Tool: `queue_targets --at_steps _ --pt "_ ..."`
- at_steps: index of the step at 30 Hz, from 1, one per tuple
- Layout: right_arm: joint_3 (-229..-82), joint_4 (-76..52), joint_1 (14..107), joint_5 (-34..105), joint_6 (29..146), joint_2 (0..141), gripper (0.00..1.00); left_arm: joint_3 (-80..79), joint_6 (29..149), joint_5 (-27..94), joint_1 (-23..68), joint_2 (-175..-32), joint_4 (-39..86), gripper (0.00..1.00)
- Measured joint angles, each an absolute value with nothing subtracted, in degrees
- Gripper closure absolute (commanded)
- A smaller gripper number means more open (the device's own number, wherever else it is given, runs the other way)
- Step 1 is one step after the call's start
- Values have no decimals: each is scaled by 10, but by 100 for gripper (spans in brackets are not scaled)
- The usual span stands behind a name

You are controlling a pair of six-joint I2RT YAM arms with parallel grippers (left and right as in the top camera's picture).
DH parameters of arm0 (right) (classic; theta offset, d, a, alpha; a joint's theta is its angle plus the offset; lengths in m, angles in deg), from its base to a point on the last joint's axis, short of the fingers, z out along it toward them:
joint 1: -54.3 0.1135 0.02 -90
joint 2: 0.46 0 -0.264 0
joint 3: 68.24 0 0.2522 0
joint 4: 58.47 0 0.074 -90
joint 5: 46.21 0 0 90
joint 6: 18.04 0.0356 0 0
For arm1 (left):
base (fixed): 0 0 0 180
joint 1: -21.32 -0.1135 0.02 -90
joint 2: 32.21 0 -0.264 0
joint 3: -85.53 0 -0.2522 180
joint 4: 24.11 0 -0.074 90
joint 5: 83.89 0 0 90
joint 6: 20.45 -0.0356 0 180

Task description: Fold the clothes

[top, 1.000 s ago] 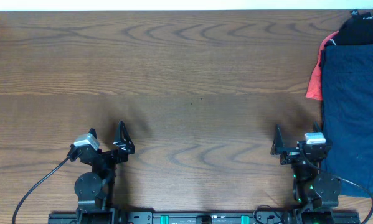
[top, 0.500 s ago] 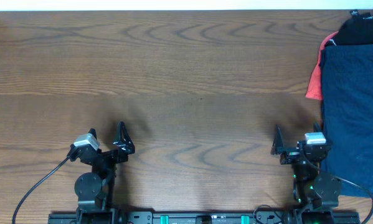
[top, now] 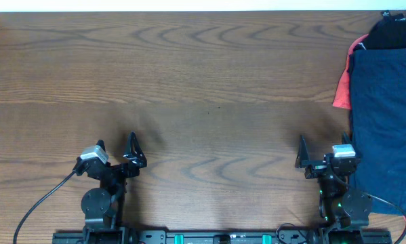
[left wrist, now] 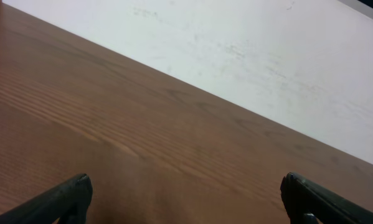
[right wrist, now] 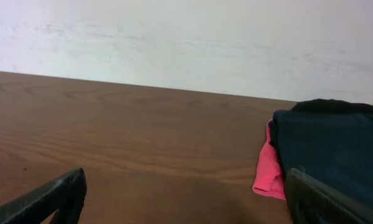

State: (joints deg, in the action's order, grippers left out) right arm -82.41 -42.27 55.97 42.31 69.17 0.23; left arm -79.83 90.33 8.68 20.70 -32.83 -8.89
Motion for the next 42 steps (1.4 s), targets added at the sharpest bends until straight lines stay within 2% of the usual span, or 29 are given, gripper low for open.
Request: queue_targets --at_steps 10,16,21,27,32,35,38,42 --pt "-824 -412 560 410 757 4 1 -798 903 87 207 -328 -89 2" --pt "-826 -499 560 353 772 23 1 -798 903 87 207 -328 -89 2" --pt "-879 -513 560 327 756 90 1 -797 903 87 207 -328 -88 2" --pt "-1075 -478 560 326 723 289 1 -796 903 86 207 -328 -86 2" --pt "-1307 -271 556 328 681 545 1 -796 903 86 207 -328 -85 2" --pt "-1399 -183 552 332 664 679 1 -795 903 86 207 -328 -85 2" --pt "-1443 -193 551 345 656 779 1 -795 903 86 207 -328 -84 2" --pt "-1458 -291 544 400 654 873 1 -795 903 86 207 -328 -84 2"
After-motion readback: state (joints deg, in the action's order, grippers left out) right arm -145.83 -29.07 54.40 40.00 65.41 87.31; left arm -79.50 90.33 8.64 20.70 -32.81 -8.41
